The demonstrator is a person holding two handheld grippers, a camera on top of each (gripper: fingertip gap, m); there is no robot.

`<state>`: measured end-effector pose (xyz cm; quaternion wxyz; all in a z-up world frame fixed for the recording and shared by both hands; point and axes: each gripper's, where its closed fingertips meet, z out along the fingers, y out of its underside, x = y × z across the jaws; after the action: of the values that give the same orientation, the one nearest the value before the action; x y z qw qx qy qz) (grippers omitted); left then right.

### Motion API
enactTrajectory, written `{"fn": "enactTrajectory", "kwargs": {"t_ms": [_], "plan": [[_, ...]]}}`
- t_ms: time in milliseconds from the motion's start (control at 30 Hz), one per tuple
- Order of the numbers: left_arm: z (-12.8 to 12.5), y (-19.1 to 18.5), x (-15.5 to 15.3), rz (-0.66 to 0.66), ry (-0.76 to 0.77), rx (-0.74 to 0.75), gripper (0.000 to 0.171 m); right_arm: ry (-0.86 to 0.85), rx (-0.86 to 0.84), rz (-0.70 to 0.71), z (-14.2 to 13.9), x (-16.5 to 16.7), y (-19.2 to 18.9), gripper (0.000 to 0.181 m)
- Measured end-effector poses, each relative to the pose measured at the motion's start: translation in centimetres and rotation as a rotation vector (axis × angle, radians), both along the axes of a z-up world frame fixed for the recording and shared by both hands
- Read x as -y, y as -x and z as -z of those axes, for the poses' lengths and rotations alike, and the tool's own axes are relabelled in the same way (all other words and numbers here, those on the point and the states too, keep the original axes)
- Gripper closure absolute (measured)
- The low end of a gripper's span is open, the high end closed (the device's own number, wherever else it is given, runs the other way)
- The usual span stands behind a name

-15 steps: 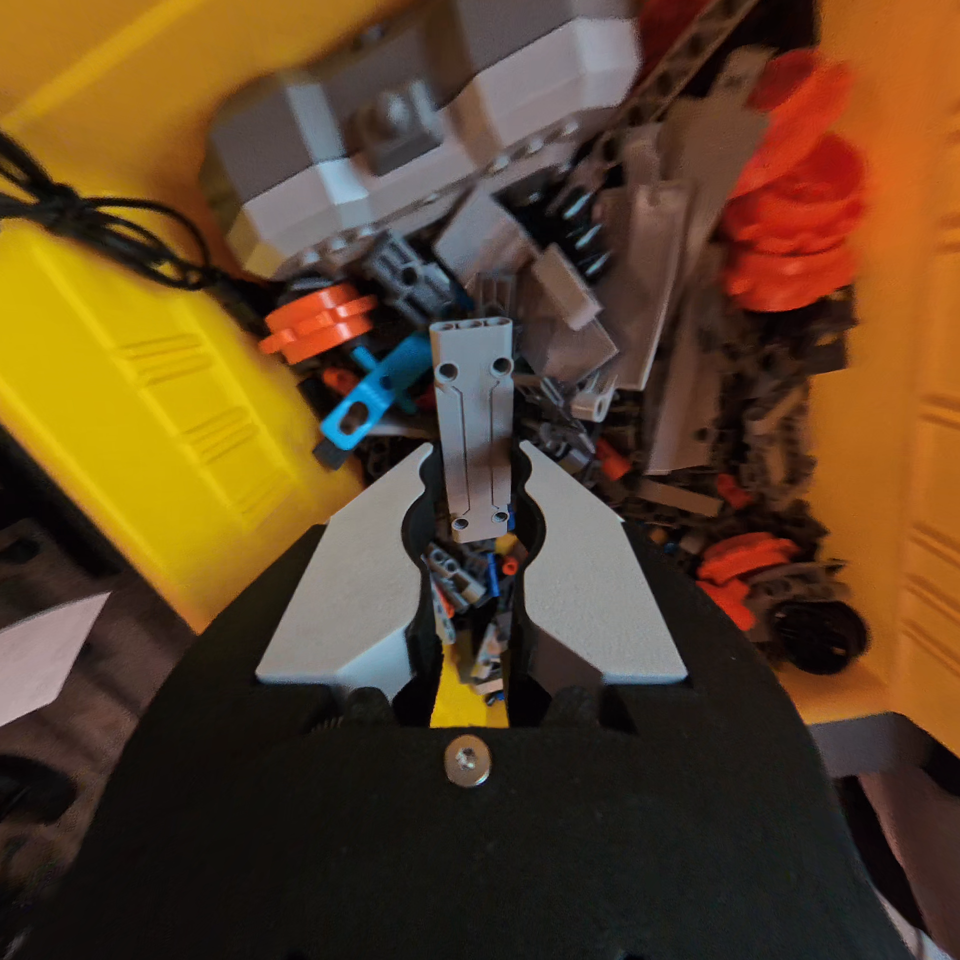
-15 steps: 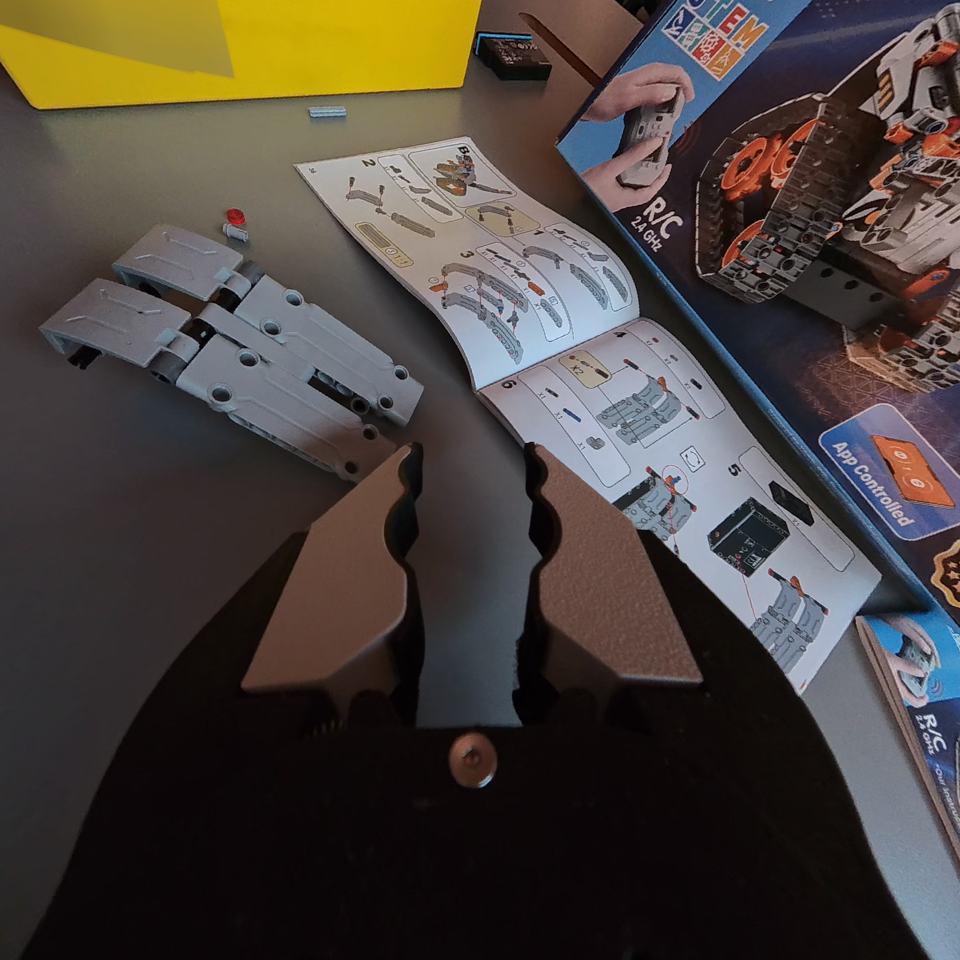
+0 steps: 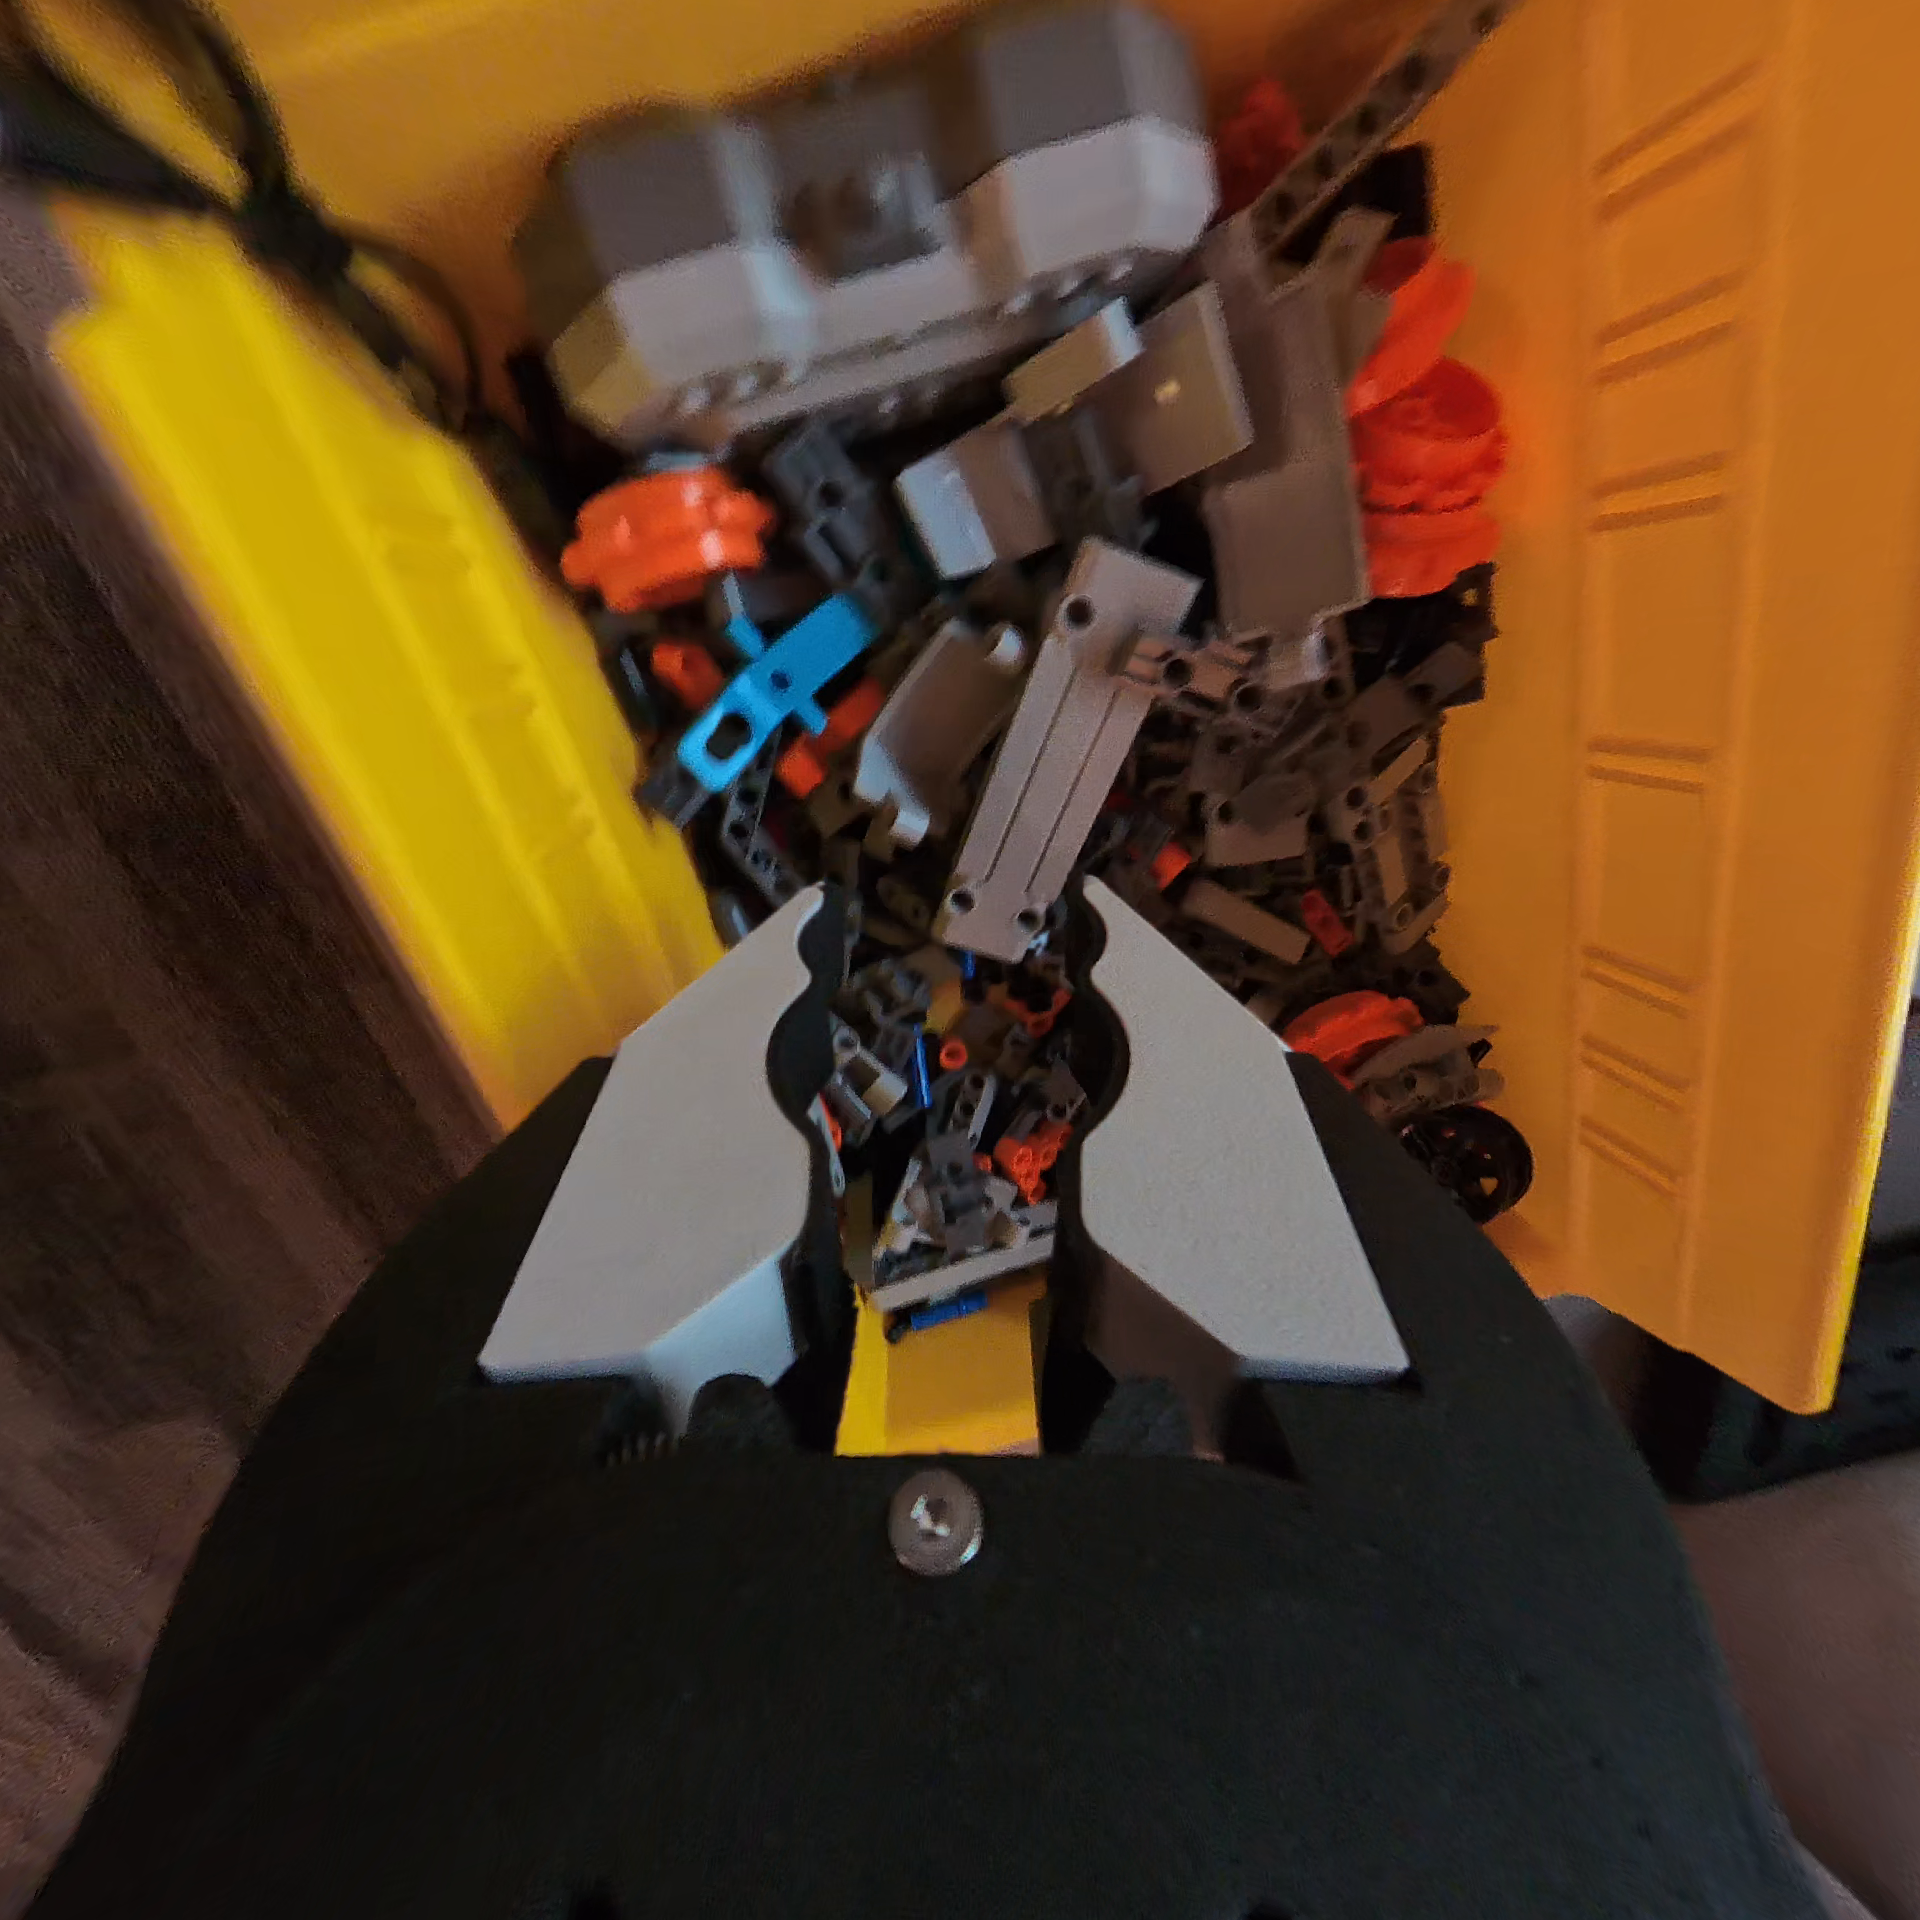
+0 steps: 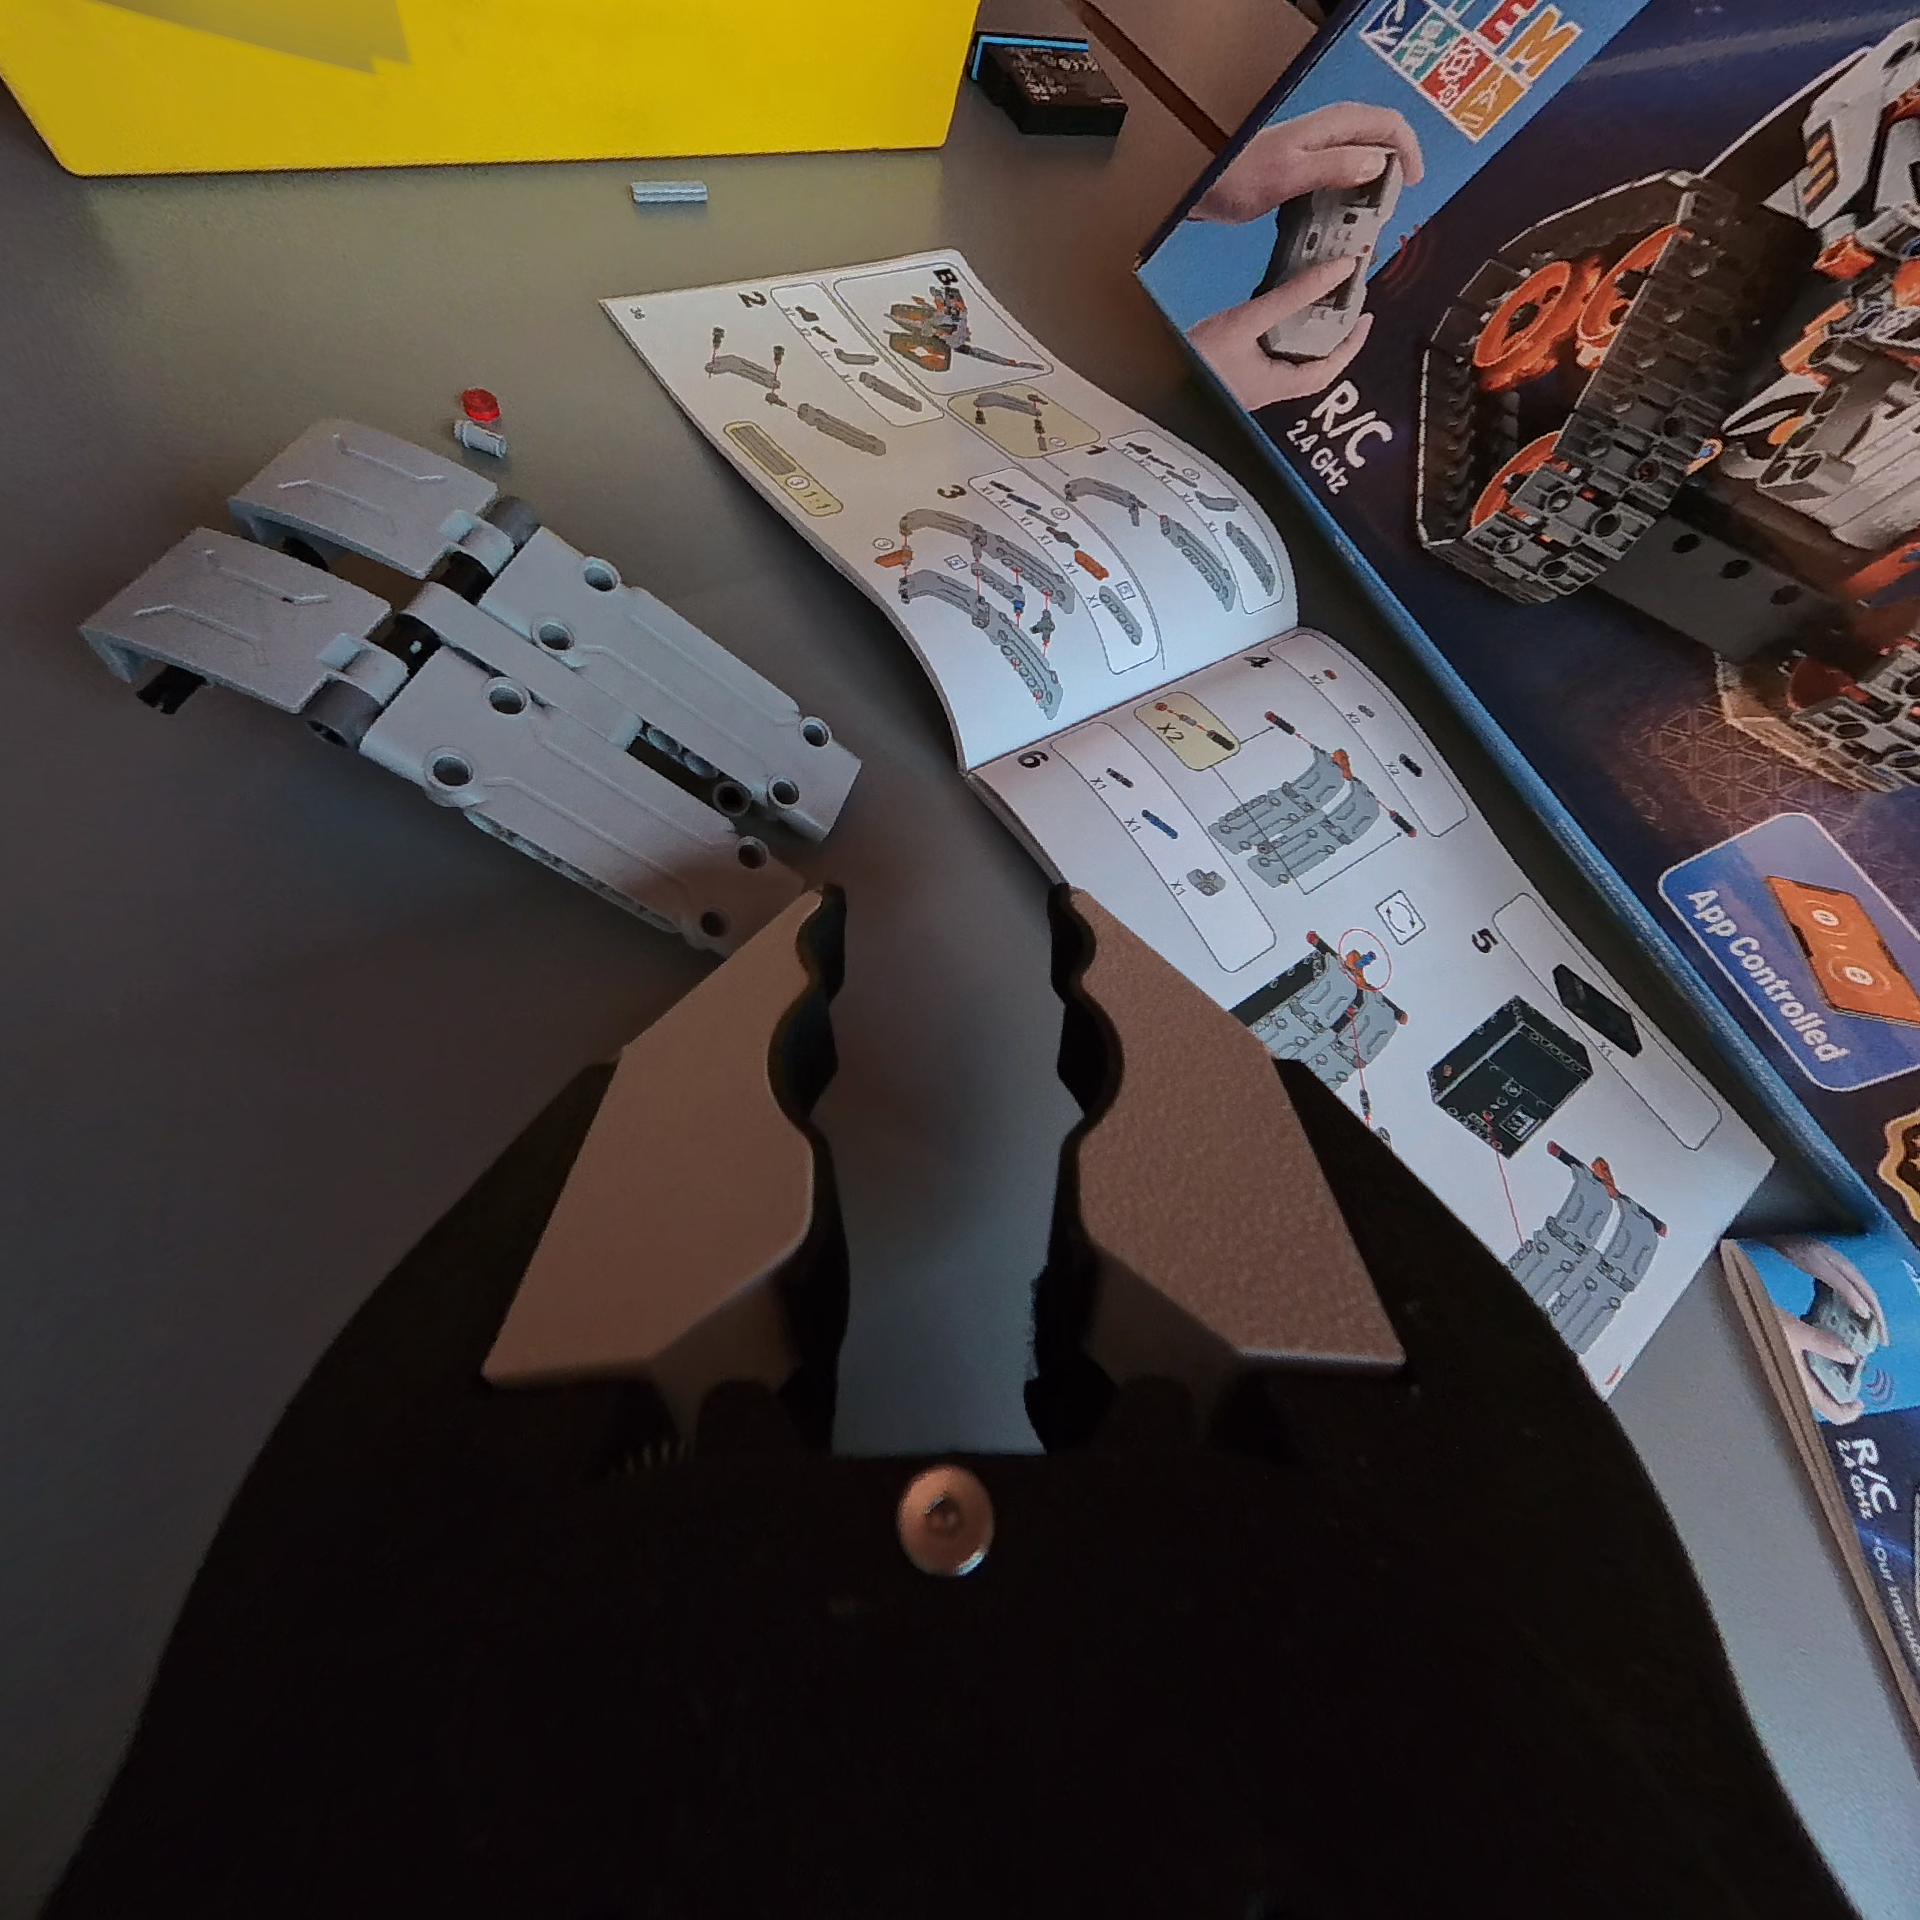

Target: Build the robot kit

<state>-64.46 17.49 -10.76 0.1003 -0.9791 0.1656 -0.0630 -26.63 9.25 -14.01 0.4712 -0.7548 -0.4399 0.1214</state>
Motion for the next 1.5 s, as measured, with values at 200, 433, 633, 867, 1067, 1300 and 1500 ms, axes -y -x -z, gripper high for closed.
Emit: {"fn": "enactTrajectory", "kwargs": {"t_ms": [200, 433, 633, 867, 1067, 1300, 1500], "plan": [[2.8, 1.4, 3.8, -0.055, 0.257, -0.024, 0.131, 0.000, 0.014, -0.006, 0.2, 0.1, 0.1, 0.143], [4.8, 1.4, 3.8, 0.047, 0.324, -0.186, 0.133, 0.000, 0.024, -0.013, 0.3, 0.2, 0.2, 0.143], [4.5, -0.9, 2.7, 0.079, 0.287, -0.068, 0.147, 0.000, 0.032, -0.019, 0.4, 0.3, 0.2, 0.143], [3.1, -3.3, -0.1, 0.097, 0.139, 0.052, 0.146, 0.003, 0.040, -0.019, 0.6, 0.2, 0.3, 0.143], [2.4, -2.6, 0.4, 0.045, 0.145, 0.065, 0.139, 0.006, 0.048, -0.019, 0.7, 0.2, 0.3, 0.143], [2.1, 2.8, 0.9, -0.140, 0.135, -0.168, 0.151, 0.001, 0.049, -0.021, 0.7, 0.2, 0.3, 0.143], [4.0, 3.5, 1.3, -0.191, 0.223, -0.216, 0.157, 0.000, 0.053, -0.024, 0.7, 0.2, 0.4, 0.143]]}}
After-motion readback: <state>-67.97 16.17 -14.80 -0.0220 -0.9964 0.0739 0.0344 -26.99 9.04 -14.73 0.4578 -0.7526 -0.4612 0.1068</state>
